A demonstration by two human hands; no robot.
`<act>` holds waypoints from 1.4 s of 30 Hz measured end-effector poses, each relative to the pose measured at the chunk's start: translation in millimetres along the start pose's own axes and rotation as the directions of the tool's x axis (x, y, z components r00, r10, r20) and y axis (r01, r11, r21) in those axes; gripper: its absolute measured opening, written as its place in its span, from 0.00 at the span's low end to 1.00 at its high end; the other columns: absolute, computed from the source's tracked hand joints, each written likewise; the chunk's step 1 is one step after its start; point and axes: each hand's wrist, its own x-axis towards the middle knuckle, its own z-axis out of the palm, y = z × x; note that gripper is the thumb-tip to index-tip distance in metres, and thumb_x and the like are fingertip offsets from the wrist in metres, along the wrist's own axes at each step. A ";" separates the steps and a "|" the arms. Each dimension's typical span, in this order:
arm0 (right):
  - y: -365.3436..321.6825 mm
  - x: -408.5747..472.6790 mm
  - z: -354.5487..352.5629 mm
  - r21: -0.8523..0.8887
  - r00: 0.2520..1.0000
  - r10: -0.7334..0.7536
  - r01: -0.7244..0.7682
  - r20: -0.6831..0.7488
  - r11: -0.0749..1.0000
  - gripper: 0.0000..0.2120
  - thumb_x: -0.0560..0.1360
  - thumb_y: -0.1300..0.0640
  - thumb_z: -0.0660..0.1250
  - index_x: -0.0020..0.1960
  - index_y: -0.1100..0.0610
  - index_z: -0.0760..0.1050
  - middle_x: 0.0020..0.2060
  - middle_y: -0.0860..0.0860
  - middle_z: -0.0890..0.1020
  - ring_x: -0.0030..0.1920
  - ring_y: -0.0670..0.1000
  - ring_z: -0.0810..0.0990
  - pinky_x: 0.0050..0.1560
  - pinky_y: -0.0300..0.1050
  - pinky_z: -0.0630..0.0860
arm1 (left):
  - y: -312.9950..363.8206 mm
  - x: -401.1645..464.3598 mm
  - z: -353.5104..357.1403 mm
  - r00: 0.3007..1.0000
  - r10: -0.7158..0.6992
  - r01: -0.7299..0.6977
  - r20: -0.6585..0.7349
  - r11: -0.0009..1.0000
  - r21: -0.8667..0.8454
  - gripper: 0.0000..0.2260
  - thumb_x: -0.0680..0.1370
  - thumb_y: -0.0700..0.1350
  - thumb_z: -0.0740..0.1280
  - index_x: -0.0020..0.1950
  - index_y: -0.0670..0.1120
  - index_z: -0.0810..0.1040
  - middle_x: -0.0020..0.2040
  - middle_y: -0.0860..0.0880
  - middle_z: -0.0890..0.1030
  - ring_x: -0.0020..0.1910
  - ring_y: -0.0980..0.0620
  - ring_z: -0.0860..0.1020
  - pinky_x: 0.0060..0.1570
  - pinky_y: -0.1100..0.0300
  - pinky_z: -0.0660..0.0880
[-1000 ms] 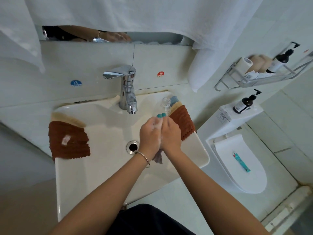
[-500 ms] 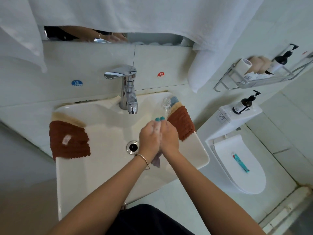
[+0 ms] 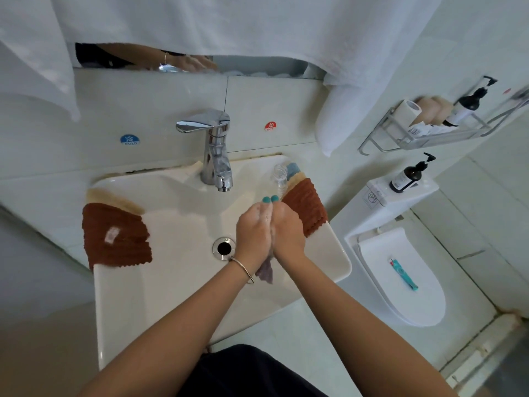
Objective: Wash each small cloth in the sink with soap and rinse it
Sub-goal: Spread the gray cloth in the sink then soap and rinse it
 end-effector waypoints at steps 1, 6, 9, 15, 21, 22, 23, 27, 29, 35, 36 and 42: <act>-3.1 -6.1 -0.3 -0.005 0.999 -0.039 0.039 -0.006 0.999 0.15 0.82 0.50 0.54 0.39 0.53 0.66 0.32 0.48 0.74 0.34 0.52 0.75 0.36 0.48 0.68 | 1.2 3.3 -2.5 1.000 -0.020 0.020 -0.024 1.000 -0.005 0.17 0.83 0.46 0.59 0.33 0.46 0.70 0.30 0.51 0.73 0.30 0.56 0.71 0.36 0.57 0.68; -7.9 -3.3 -4.9 -0.068 0.995 -0.097 0.099 0.032 0.993 0.11 0.81 0.52 0.56 0.41 0.53 0.66 0.34 0.48 0.74 0.39 0.54 0.78 0.38 0.48 0.70 | 4.0 1.5 -3.3 0.999 -0.017 0.016 -0.035 0.999 -0.033 0.16 0.83 0.45 0.59 0.36 0.45 0.73 0.31 0.50 0.75 0.27 0.61 0.73 0.31 0.66 0.69; -9.0 -8.1 -3.6 -0.004 0.992 -0.127 0.127 -0.016 0.992 0.14 0.82 0.53 0.55 0.38 0.51 0.64 0.30 0.47 0.71 0.34 0.52 0.74 0.35 0.49 0.69 | 9.5 5.6 -4.3 0.997 -0.043 0.040 -0.057 0.998 -0.052 0.17 0.83 0.45 0.59 0.34 0.45 0.70 0.29 0.51 0.72 0.26 0.59 0.70 0.31 0.64 0.68; -10.6 -4.7 -6.4 -0.012 0.994 -0.103 0.102 -0.041 0.995 0.12 0.82 0.55 0.57 0.39 0.53 0.65 0.33 0.48 0.72 0.36 0.52 0.75 0.36 0.48 0.71 | 7.9 1.5 -4.8 1.000 -0.022 0.021 -0.017 0.998 -0.055 0.15 0.83 0.44 0.59 0.36 0.44 0.72 0.30 0.50 0.74 0.28 0.58 0.72 0.32 0.62 0.69; -6.2 -3.9 -6.0 0.110 0.999 -0.020 0.023 -0.025 0.994 0.15 0.81 0.56 0.57 0.35 0.53 0.64 0.27 0.46 0.68 0.28 0.45 0.66 0.34 0.48 0.65 | 11.9 -4.6 -0.4 1.000 0.002 -0.002 0.005 1.000 -0.013 0.16 0.83 0.47 0.59 0.35 0.47 0.70 0.29 0.51 0.73 0.27 0.58 0.70 0.29 0.64 0.67; -4.5 -2.0 -5.6 0.097 0.998 -0.007 0.013 -0.059 0.995 0.15 0.81 0.57 0.57 0.35 0.53 0.64 0.28 0.46 0.68 0.28 0.44 0.65 0.33 0.47 0.64 | 14.2 -4.5 1.3 1.000 0.021 -0.021 0.013 1.000 0.002 0.16 0.83 0.47 0.60 0.34 0.47 0.70 0.29 0.52 0.72 0.27 0.60 0.70 0.29 0.65 0.66; -6.4 -5.0 -6.6 0.125 0.998 -0.023 0.031 -0.066 0.992 0.16 0.81 0.57 0.57 0.35 0.53 0.63 0.28 0.46 0.68 0.28 0.45 0.66 0.33 0.48 0.65 | 16.5 -0.3 0.2 1.000 0.008 -0.008 -0.009 1.000 -0.001 0.17 0.82 0.47 0.60 0.34 0.47 0.69 0.28 0.52 0.72 0.26 0.60 0.69 0.30 0.64 0.66; -10.4 -5.3 -12.5 0.079 0.997 -0.070 0.072 -0.021 0.994 0.12 0.81 0.52 0.57 0.40 0.52 0.68 0.33 0.51 0.76 0.36 0.54 0.77 0.38 0.51 0.73 | 15.7 3.3 -2.1 0.998 -0.039 0.036 -0.045 0.997 -0.063 0.16 0.83 0.47 0.59 0.37 0.41 0.72 0.30 0.48 0.74 0.27 0.57 0.70 0.31 0.62 0.69; -11.1 0.4 -15.7 0.024 0.998 -0.049 0.049 -0.026 0.998 0.09 0.81 0.55 0.57 0.42 0.53 0.70 0.36 0.50 0.76 0.39 0.54 0.79 0.41 0.50 0.76 | 16.1 0.1 0.2 1.000 0.001 -0.002 -0.016 1.000 -0.030 0.17 0.83 0.47 0.59 0.37 0.40 0.72 0.30 0.45 0.75 0.28 0.57 0.72 0.31 0.61 0.70; -20.1 -2.2 -13.6 0.094 0.999 -0.034 0.031 0.028 0.995 0.13 0.81 0.53 0.56 0.38 0.54 0.68 0.33 0.50 0.76 0.36 0.54 0.77 0.38 0.52 0.75 | 15.6 4.2 -3.9 0.997 -0.069 0.066 -0.046 0.995 -0.070 0.16 0.83 0.48 0.60 0.35 0.47 0.72 0.30 0.52 0.75 0.30 0.56 0.73 0.32 0.63 0.70; -20.0 0.1 -15.2 0.107 1.000 -0.014 0.013 0.007 0.994 0.12 0.80 0.56 0.57 0.38 0.54 0.67 0.32 0.49 0.74 0.35 0.53 0.76 0.37 0.50 0.74 | 16.6 1.7 -1.7 0.998 -0.053 0.052 -0.027 0.997 -0.052 0.16 0.83 0.47 0.60 0.35 0.47 0.72 0.30 0.52 0.74 0.30 0.56 0.73 0.31 0.63 0.69; -22.9 -2.4 -12.7 0.200 0.998 -0.059 0.056 0.008 0.978 0.18 0.82 0.51 0.56 0.34 0.52 0.63 0.29 0.49 0.72 0.32 0.50 0.71 0.36 0.52 0.70 | 24.0 3.1 -8.0 0.996 -0.038 0.033 -0.081 0.997 -0.063 0.17 0.83 0.47 0.59 0.34 0.47 0.71 0.30 0.52 0.74 0.30 0.56 0.73 0.33 0.62 0.70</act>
